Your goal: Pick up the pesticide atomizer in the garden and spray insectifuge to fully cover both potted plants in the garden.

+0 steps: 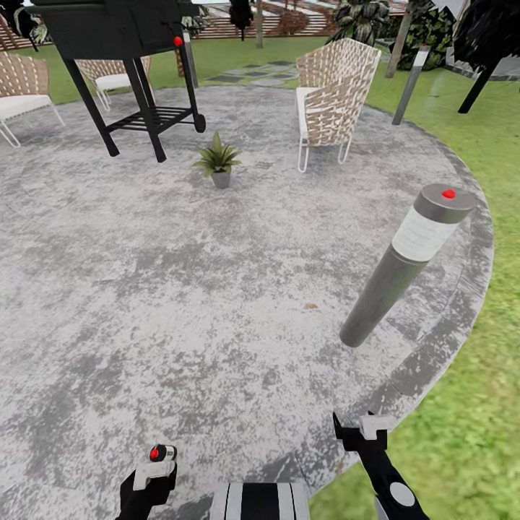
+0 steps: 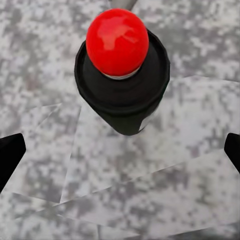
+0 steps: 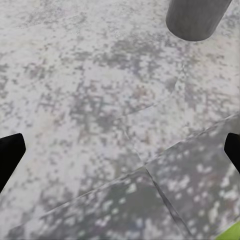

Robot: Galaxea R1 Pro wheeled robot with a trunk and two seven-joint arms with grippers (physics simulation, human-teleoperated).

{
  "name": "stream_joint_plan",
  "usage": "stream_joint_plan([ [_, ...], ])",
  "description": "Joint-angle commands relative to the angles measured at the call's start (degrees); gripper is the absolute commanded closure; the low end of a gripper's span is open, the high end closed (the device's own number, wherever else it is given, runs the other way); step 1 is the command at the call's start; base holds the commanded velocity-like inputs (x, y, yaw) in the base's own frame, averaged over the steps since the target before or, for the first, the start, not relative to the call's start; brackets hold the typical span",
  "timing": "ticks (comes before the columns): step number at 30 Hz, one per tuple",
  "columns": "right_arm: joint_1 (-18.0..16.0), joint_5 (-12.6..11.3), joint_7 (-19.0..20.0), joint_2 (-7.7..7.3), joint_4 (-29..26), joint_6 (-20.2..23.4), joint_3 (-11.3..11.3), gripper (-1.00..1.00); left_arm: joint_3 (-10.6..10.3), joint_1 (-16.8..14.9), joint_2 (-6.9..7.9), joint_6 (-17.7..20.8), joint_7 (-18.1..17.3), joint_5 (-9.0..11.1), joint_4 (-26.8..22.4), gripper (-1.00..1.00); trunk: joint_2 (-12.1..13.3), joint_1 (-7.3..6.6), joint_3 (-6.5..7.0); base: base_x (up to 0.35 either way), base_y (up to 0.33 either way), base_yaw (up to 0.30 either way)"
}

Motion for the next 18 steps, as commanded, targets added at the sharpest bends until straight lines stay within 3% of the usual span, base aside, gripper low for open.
stream_joint_plan([
  [1, -0.02, 0.04, -0.03, -0.04, 0.03, -0.16, 0.07, -1.00, 0.28, -0.03, -0.02, -0.21, -0.02, -0.35, 0.05, -1.00, -0.01, -0.01, -0.04, 0.000, 0.000, 0.000],
  [18, -0.02, 0.04, -0.03, -0.04, 0.03, -0.16, 0.07, -1.00, 0.10, -0.05, -0.07, -0.21, -0.02, -0.43, 0.05, -1.00, -0.01, -0.01, -0.06, 0.041, 0.000, 0.000],
])
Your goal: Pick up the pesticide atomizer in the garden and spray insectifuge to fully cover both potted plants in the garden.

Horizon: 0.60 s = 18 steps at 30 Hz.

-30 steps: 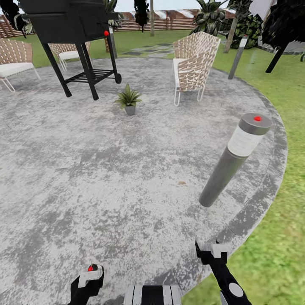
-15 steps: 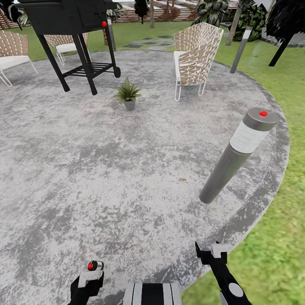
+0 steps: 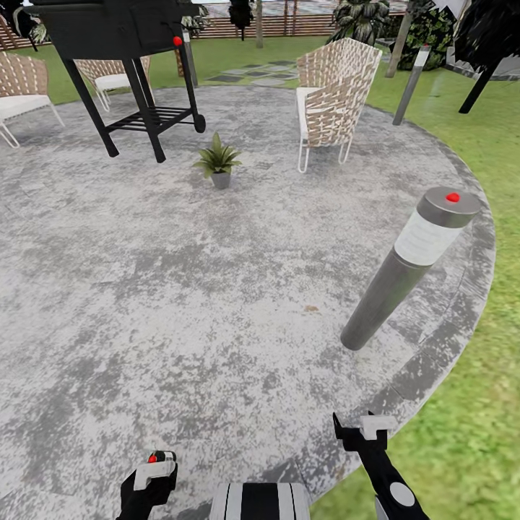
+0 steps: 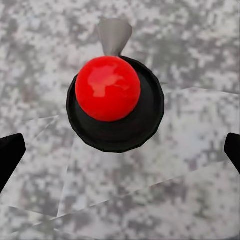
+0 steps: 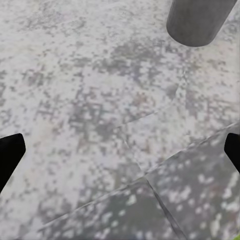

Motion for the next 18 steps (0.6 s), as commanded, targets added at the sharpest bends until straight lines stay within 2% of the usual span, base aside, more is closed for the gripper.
stream_joint_plan([
  [1, -0.02, 0.04, -0.03, -0.03, 0.03, -0.16, 0.07, -1.00, 0.28, -0.03, -0.03, -0.21, -0.02, -0.36, 0.05, -1.00, -0.01, -0.01, -0.03, 0.003, 0.000, 0.000],
  [18, -0.02, 0.04, -0.03, -0.05, 0.03, -0.16, 0.07, -1.00, 0.37, -0.02, 0.05, -0.21, -0.02, -0.27, 0.05, -1.00, -0.01, -0.01, -0.03, 0.025, 0.000, 0.000],
])
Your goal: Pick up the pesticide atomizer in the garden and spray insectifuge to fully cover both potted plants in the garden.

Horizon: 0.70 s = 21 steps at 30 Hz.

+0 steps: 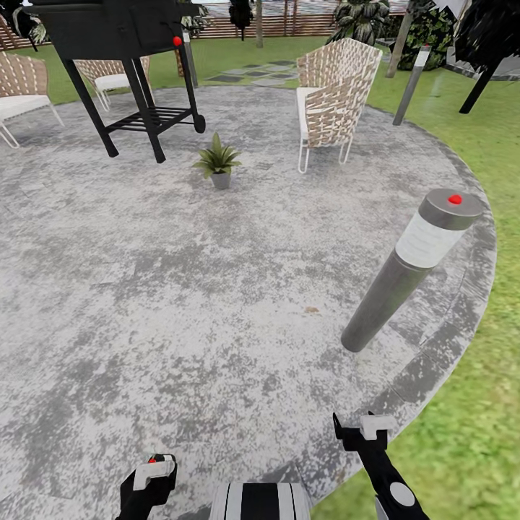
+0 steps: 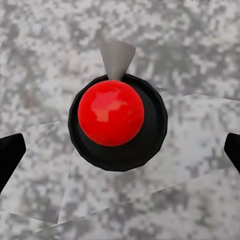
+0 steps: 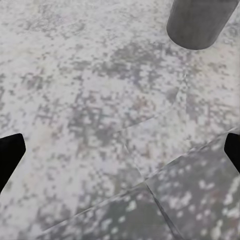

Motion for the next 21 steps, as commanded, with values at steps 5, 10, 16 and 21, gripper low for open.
stream_joint_plan([
  [5, -0.02, 0.04, -0.03, -0.03, 0.03, -0.16, 0.07, -1.00, 0.28, -0.02, -0.02, -0.21, -0.02, -0.35, 0.05, -1.00, -0.01, -0.01, -0.03, 0.001, 0.000, 0.000],
  [10, -0.02, 0.04, -0.03, -0.03, 0.03, -0.16, 0.07, -1.00, 0.28, -0.02, -0.02, -0.21, -0.02, -0.35, 0.05, -1.00, -0.01, -0.01, -0.03, 0.000, 0.000, 0.000],
  [16, -0.02, 0.04, -0.03, -0.03, 0.03, -0.16, 0.07, -1.00, 0.28, -0.02, -0.02, -0.21, -0.02, -0.35, 0.05, -1.00, -0.01, -0.01, -0.03, 0.000, 0.000, 0.000],
  [21, -0.02, 0.04, -0.03, -0.02, 0.03, -0.16, 0.07, -1.00, 0.34, -0.09, -0.02, -0.21, -0.02, -0.35, 0.05, -1.00, -0.01, -0.01, -0.03, 0.042, 0.000, 0.000],
])
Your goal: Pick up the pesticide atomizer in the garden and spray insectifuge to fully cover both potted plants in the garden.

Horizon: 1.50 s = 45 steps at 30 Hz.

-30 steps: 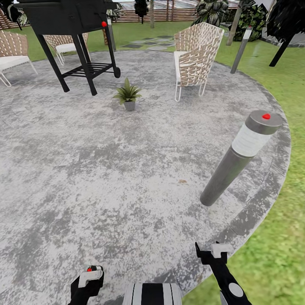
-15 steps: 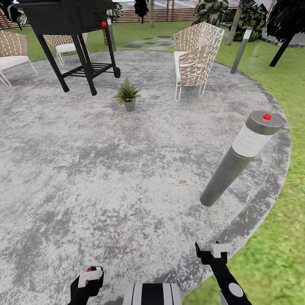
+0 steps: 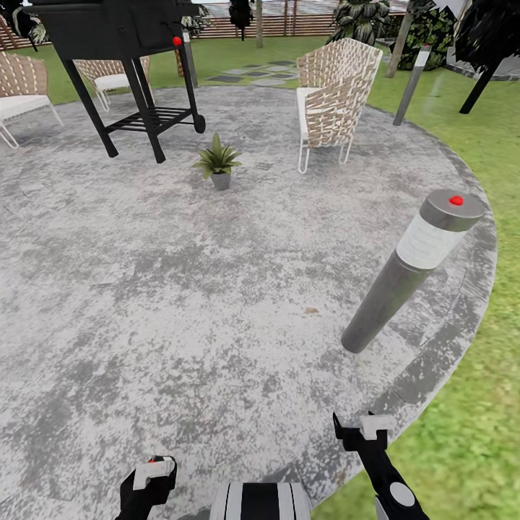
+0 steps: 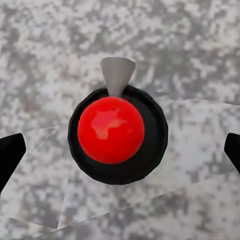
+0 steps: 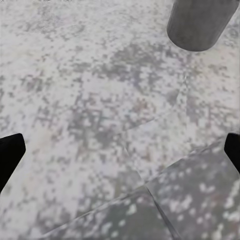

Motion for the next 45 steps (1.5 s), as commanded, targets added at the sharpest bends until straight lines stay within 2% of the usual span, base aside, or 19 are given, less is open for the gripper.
stream_joint_plan([
  [1, -0.02, 0.04, -0.03, -0.04, 0.03, -0.16, 0.07, -1.00, 0.29, -0.04, -0.03, -0.21, -0.02, -0.35, 0.05, -1.00, -0.01, 0.00, -0.03, 0.061, 0.000, 0.000],
  [15, -0.02, 0.04, -0.03, -0.02, 0.03, -0.16, 0.07, -1.00, 0.30, -0.02, 0.03, -0.21, -0.02, -0.35, 0.04, -1.00, -0.01, 0.00, -0.03, 0.011, 0.000, 0.000],
  [16, -0.02, 0.04, -0.03, -0.03, 0.03, -0.16, 0.07, -1.00, 0.30, -0.03, 0.04, -0.21, -0.02, -0.35, 0.04, 1.00, -0.01, 0.00, -0.03, 0.000, 0.000, 0.000],
  [45, -0.02, 0.04, -0.03, 0.01, 0.12, -0.16, 0.07, -1.00, 0.22, -0.05, 0.15, -0.38, -0.02, -0.26, -0.10, 1.00, 0.00, -0.03, 0.19, 0.000, 0.000, 0.000],
])
